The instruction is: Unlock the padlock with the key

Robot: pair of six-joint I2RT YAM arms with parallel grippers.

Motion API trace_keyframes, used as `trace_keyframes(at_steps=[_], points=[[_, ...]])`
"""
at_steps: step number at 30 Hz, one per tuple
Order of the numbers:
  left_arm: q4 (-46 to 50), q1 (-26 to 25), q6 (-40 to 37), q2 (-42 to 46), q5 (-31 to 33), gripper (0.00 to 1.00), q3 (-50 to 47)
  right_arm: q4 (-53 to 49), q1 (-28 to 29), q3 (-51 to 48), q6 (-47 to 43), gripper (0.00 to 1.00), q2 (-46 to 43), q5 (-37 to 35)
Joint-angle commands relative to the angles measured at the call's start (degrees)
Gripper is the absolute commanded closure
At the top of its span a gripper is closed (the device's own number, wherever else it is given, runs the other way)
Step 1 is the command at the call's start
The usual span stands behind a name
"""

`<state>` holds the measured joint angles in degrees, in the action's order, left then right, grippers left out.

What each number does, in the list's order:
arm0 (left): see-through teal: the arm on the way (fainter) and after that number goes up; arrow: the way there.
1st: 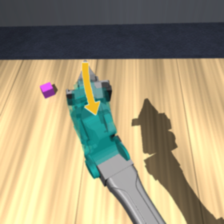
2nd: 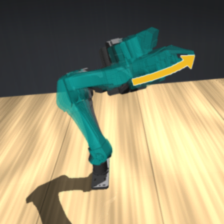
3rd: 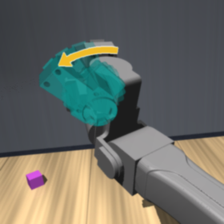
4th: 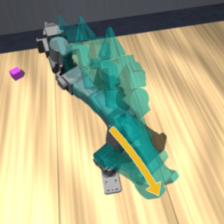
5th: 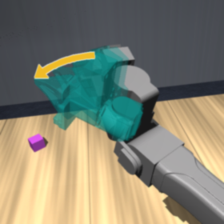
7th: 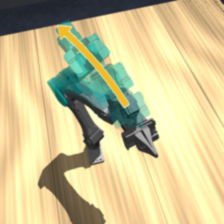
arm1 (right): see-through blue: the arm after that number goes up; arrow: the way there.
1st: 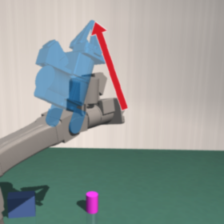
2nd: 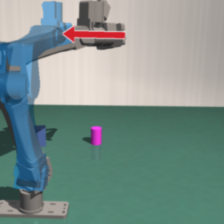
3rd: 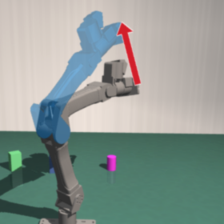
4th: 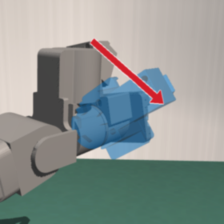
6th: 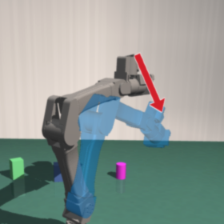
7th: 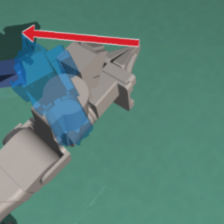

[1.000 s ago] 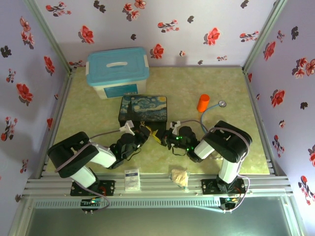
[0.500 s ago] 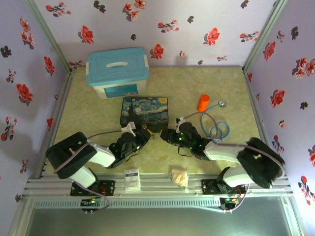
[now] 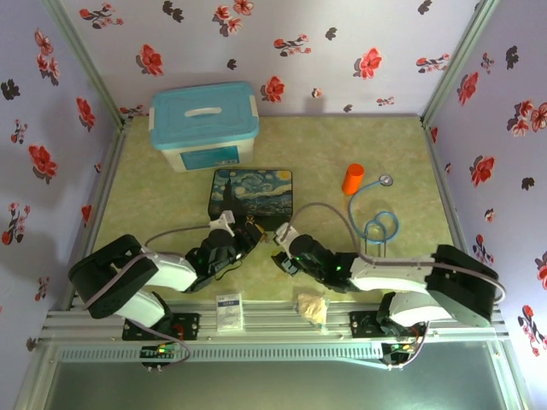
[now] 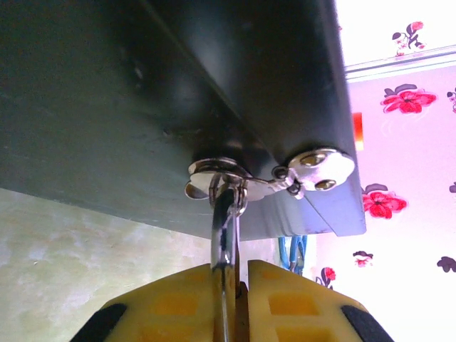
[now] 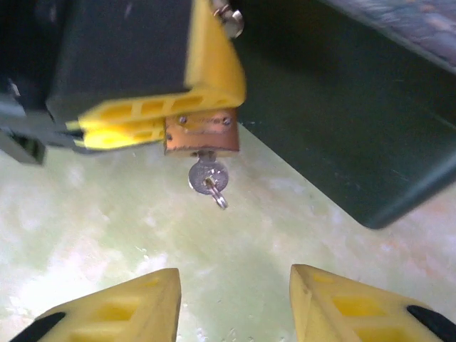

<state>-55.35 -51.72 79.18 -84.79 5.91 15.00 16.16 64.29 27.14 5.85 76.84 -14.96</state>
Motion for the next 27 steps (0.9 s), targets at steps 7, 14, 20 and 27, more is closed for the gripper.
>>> trace_keyframes(at_steps=[7,14,20,27], points=[[-1.82,0.20,-1.34,3.23,-0.31,1.00,1.10,14.90,3.97,4.78,-18.17,0.64,10.74,-10.10],[-0.85,0.22,-1.14,4.80,-0.81,1.00,0.95,14.42,4.45,7.28,-19.78,0.77,14.48,-15.18],[-0.41,0.13,-1.18,5.08,-1.01,1.00,1.08,15.30,4.45,8.11,-18.88,0.89,15.46,-15.45],[-0.37,0.04,-0.84,5.08,-1.05,1.00,-0.03,16.87,3.24,6.52,-14.42,1.00,14.10,-8.27]])
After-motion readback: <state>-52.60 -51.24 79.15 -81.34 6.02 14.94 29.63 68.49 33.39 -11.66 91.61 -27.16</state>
